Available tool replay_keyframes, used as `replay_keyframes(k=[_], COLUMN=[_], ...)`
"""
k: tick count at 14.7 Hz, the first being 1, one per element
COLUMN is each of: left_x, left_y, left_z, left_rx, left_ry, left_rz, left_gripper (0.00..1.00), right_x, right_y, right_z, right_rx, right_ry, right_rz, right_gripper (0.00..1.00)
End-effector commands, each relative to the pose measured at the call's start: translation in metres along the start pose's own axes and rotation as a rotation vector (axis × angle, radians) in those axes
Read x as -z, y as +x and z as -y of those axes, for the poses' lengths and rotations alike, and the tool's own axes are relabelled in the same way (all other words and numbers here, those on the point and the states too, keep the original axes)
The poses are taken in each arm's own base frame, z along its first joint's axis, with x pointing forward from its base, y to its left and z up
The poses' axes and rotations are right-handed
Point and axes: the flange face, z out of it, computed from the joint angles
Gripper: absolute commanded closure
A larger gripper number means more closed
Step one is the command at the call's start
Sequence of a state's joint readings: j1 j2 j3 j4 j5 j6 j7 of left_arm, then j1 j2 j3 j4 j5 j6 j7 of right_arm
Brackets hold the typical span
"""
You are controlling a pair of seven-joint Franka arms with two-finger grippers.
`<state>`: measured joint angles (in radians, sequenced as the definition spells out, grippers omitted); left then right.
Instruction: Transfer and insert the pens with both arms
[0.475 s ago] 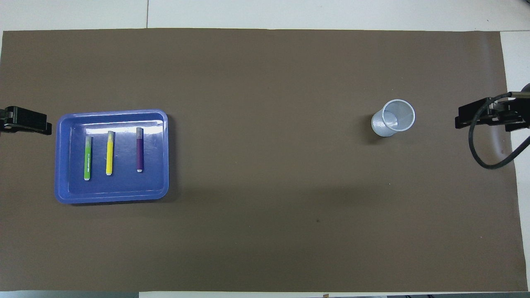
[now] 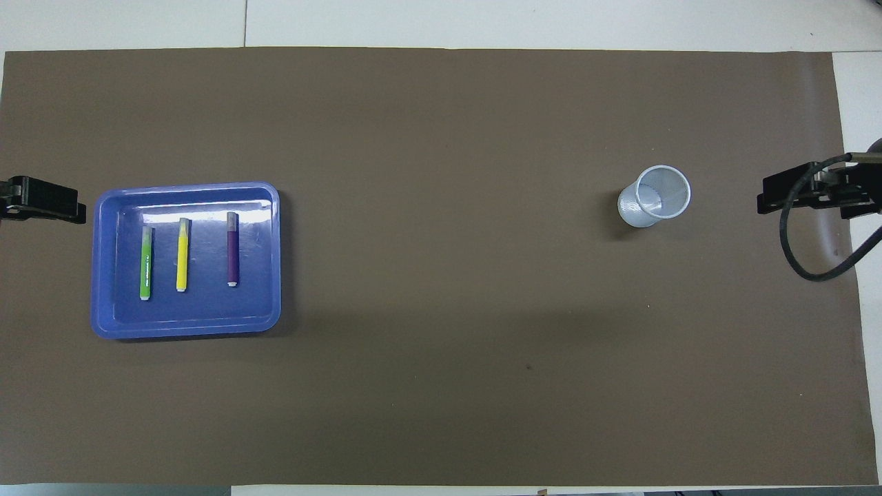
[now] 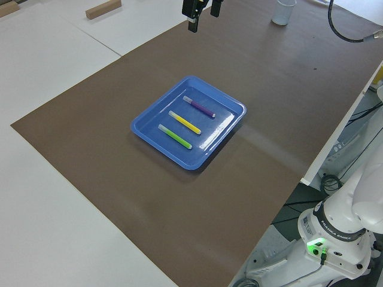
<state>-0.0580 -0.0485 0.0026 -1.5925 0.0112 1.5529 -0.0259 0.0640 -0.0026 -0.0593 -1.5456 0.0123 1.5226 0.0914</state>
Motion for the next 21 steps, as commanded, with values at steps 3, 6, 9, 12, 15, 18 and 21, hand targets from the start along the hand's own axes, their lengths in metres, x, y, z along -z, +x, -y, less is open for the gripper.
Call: replay_keyframes(k=[3,6,9,12,15,18,21], left_x=[-0.001,-0.007,-0.022,-0.061,-0.118,-0.185,-0.240], left_y=[-0.004,-0.009,-0.008,-0.008,-0.012,-0.007,0.001], left_z=[0.002,0.003,0.007,0.035,0.077,0.112,0.117], left_rx=[0.013,0.011,0.009,-0.011,-0.037,-0.096,-0.111], left_ry=[-0.004,-0.003,-0.010,-0.016,-0.022,-0.031,-0.037], left_rz=[-0.008,0.006,0.032,0.066,0.068,0.083,0.100], left_gripper=[0.00,0.00,0.00,0.00,0.00,0.00,0.00], right_x=[0.000,0.000,0.000,0.000,0.000,0.000,0.000], right_y=[0.000,0.000,0.000,0.000,0.000,0.000,0.000], right_z=[-0.002,-0.002,-0.002,-0.002,-0.002,-0.002,-0.002], right_rx=[0.017,0.017,0.017,0.017,0.017,0.017,0.017], right_ry=[0.015,0.015,0.015,0.015,0.015,0.015,0.015], right_rz=[0.004,0.004,0.004,0.004,0.004,0.004,0.004], right_gripper=[0.00,0.00,0.00,0.00,0.00,0.00,0.00])
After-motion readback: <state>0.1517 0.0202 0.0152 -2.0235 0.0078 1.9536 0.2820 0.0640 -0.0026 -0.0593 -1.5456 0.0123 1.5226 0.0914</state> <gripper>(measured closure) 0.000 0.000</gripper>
